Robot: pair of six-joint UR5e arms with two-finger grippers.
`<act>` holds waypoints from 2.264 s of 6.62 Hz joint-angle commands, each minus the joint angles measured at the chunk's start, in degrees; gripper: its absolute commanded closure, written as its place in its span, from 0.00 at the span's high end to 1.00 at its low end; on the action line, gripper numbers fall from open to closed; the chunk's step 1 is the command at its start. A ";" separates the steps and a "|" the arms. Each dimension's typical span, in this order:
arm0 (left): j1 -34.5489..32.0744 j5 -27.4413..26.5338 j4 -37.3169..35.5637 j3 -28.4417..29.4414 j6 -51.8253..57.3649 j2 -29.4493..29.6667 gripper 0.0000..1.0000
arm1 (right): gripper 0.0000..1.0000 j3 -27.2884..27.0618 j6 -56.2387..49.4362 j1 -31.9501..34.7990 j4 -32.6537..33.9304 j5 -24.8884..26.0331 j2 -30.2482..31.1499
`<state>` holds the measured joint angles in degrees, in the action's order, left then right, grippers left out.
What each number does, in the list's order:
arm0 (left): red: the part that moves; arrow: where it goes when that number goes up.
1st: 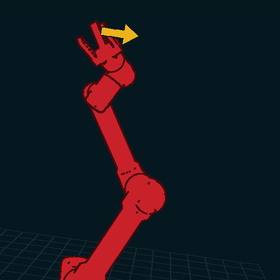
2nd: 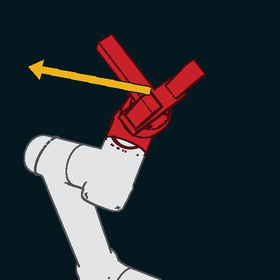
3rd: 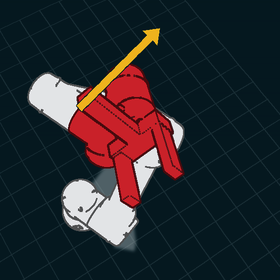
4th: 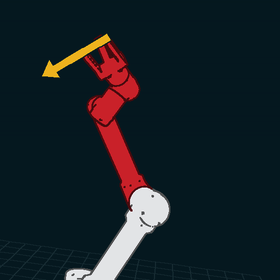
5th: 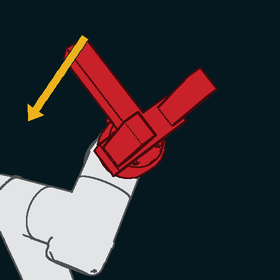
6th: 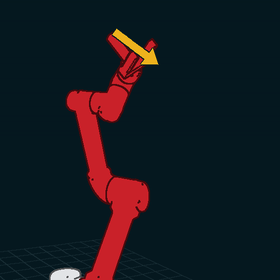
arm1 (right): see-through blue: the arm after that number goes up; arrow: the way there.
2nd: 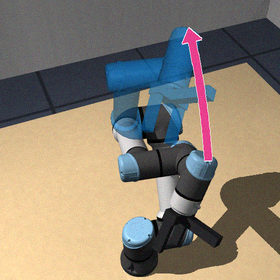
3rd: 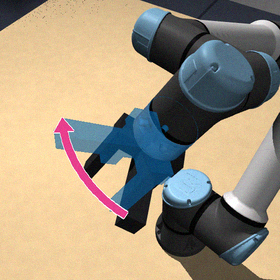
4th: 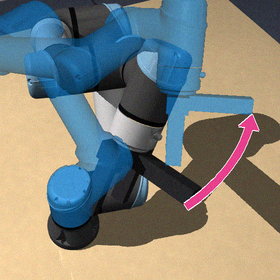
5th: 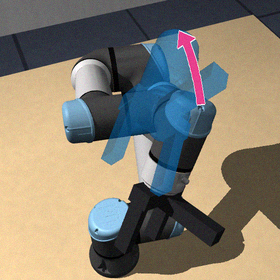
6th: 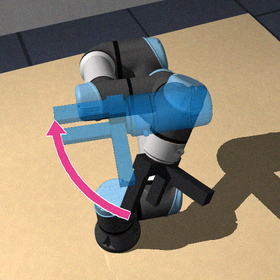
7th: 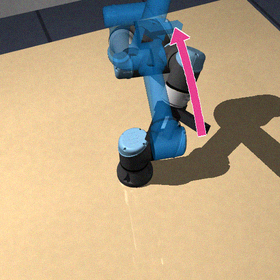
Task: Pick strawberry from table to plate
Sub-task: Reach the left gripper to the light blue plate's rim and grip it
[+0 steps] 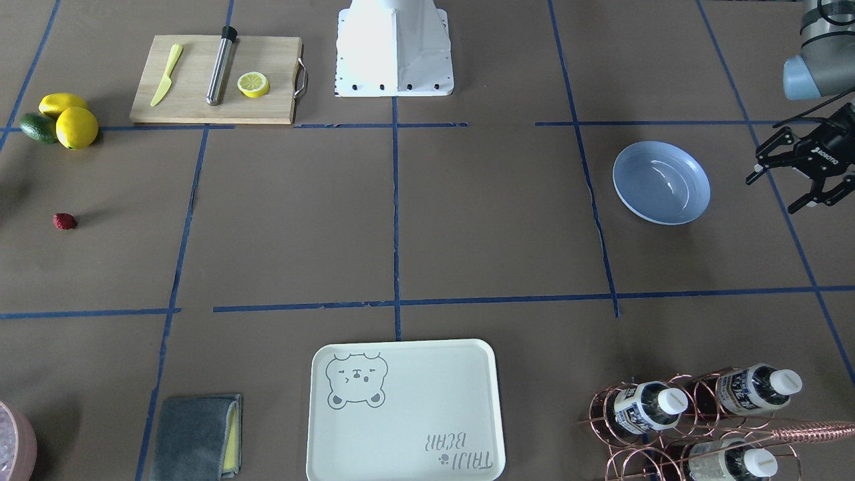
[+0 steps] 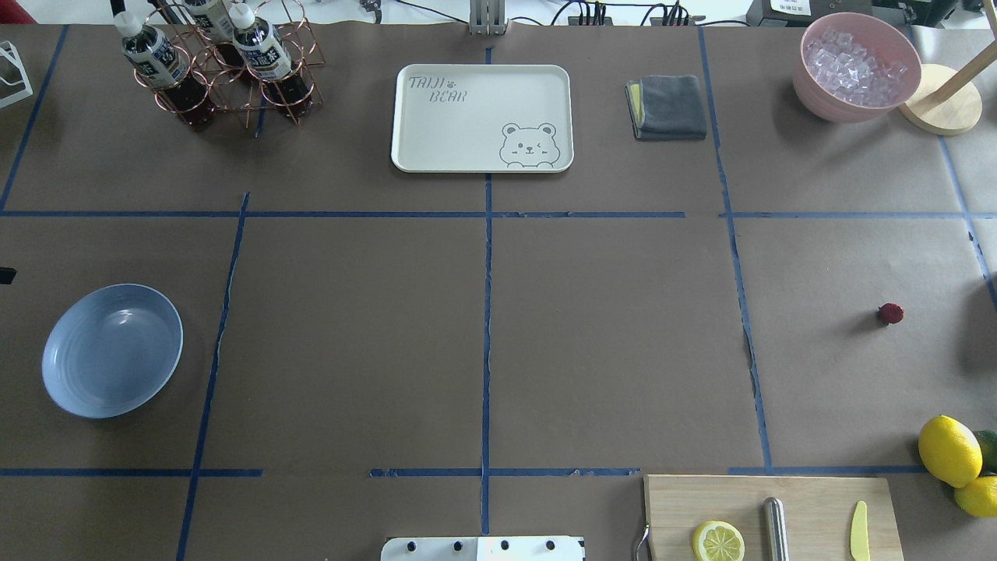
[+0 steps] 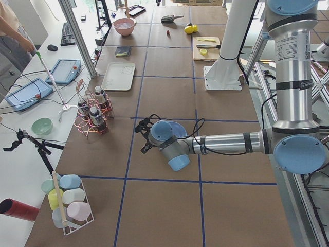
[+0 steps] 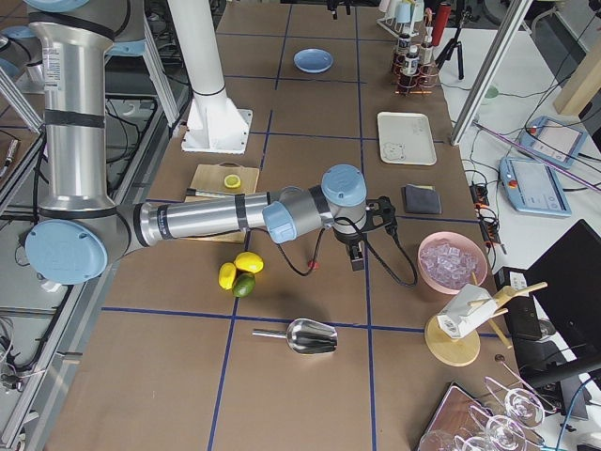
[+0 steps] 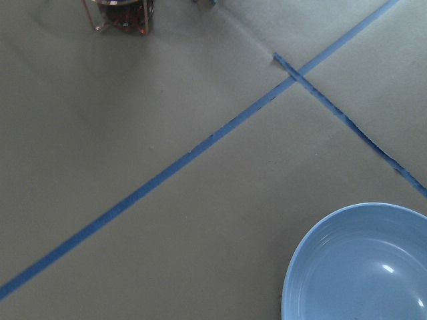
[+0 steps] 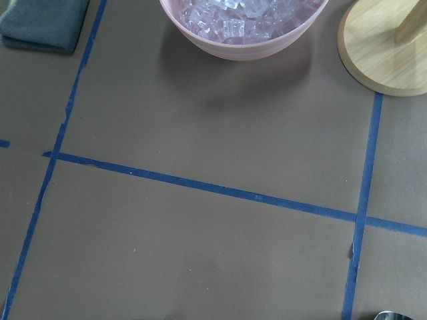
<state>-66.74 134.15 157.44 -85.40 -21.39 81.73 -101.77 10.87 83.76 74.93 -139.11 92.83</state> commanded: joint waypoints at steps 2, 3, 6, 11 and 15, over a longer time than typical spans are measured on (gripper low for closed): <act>11.16 -10.48 11.38 3.05 -26.99 -2.71 0.61 | 1.00 0.08 -0.15 0.00 -0.04 0.07 0.43; 14.15 -11.27 12.62 3.22 -29.99 -2.71 0.61 | 1.00 0.08 -0.15 0.00 -0.04 0.07 0.43; 16.55 -12.95 13.77 4.55 -30.55 -2.80 0.25 | 1.00 0.08 -0.15 0.00 -0.04 0.07 0.51; 16.72 -9.36 2.26 -11.03 -41.92 1.99 0.00 | 1.00 -0.44 0.03 0.00 -0.04 -0.02 1.04; 28.19 -21.34 -19.32 -11.02 -46.68 26.32 0.00 | 1.00 -0.44 0.03 0.00 -0.04 -0.20 1.13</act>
<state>-43.63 117.59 142.99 -96.85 -65.10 102.18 -102.24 10.90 83.76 74.88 -139.24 93.94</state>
